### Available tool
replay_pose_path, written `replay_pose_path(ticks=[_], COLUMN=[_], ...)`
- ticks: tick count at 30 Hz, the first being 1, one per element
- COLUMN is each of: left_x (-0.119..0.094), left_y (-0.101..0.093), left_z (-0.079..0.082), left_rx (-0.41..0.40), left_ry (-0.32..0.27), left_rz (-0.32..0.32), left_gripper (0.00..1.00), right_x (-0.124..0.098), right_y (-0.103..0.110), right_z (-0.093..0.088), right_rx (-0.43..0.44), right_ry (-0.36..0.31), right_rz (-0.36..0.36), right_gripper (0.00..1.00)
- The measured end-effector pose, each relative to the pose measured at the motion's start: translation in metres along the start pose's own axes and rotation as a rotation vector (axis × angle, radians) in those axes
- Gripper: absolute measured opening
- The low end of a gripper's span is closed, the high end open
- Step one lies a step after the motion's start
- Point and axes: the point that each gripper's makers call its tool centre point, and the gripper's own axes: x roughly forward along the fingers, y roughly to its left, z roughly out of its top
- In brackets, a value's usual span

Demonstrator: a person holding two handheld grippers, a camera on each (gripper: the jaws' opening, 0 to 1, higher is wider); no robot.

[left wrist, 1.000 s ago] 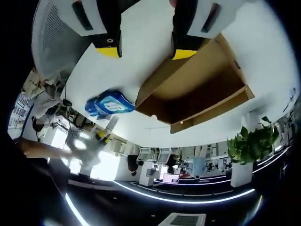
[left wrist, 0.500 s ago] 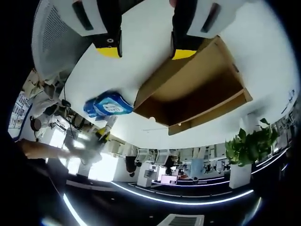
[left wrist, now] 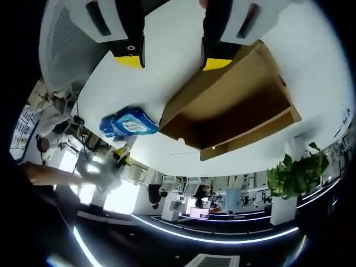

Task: Operate the shoe box by opening the lid, removing the specified soft item, and placing it in the target area until the item is outside and the box remains undamaged.

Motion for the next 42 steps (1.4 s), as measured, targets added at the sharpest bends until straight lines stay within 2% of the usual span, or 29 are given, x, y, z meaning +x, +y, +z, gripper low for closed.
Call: replay_pose_path(ticks=[6,18,42], left_x=[0.0031,0.0045,0.0031], left_y=[-0.0036,-0.0039,-0.0036], left_z=[0.0006,0.0004,-0.0033], left_rx=[-0.001,-0.004,-0.014], left_ry=[0.001,0.003,0.006], left_rz=[-0.006,-0.012,-0.012], left_gripper=[0.4,0.39,0.38], right_x=[0.0018,0.0037,0.0097], right_y=[-0.0004,-0.0027,-0.0087], right_z=[-0.0041,0.0014,-0.0011], right_rx=[-0.006,-0.009,-0.054], right_ry=[0.014,-0.007,0.011], right_rz=[0.01,0.032,0.026], right_gripper=[0.17,0.18,0.19])
